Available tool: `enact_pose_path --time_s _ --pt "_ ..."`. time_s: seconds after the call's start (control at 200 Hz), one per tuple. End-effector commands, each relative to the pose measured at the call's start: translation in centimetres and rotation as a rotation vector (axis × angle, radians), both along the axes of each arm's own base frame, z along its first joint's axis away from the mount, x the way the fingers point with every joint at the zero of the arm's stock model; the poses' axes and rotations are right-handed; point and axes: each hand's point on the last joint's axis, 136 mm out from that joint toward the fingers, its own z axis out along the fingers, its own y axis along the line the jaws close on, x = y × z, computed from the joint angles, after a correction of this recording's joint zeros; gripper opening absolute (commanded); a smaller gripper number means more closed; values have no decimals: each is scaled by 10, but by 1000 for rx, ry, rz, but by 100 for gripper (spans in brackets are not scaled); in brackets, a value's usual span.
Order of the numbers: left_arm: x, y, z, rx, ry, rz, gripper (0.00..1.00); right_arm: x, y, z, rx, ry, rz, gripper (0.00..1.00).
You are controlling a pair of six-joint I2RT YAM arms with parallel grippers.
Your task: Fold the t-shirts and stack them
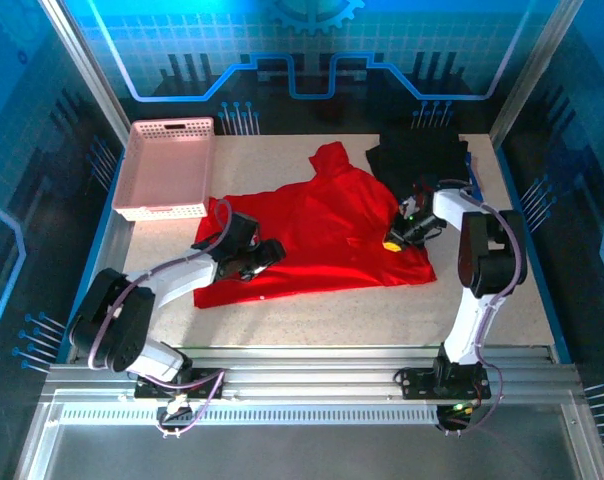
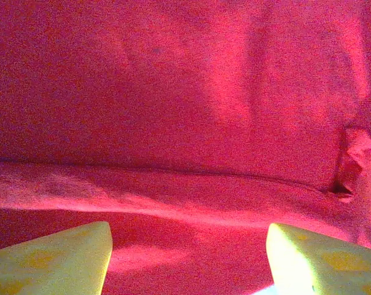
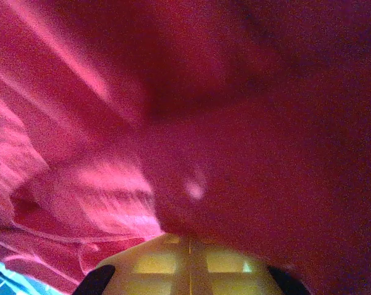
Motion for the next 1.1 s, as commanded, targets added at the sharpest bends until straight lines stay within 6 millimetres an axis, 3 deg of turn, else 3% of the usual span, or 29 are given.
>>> enact_pose_path --time_s 0.0,0.19,0.375,0.6,0.71,0.805,0.96,1.096 --pt "-11 2 -26 -9 73 35 68 27 -2 -4 13 -23 -30 8" --pt "-27 13 -52 40 143 53 67 58 -5 -5 20 -56 -57 12" --pt "-35 19 -59 73 151 38 67 100 5 34 75 -228 -35 33" --pt "-36 19 -61 87 152 17 67 125 6 60 83 -326 -9 40" --pt "-29 16 -50 72 121 10 67 111 5 82 63 -364 8 46" --pt "-23 13 -36 57 88 14 68 82 0 87 20 -307 27 48" --pt "-19 24 -16 94 72 68 71 29 -14 62 -54 -194 24 49" --pt "-25 56 -23 154 170 180 71 -6 -21 19 -47 -82 -37 46"
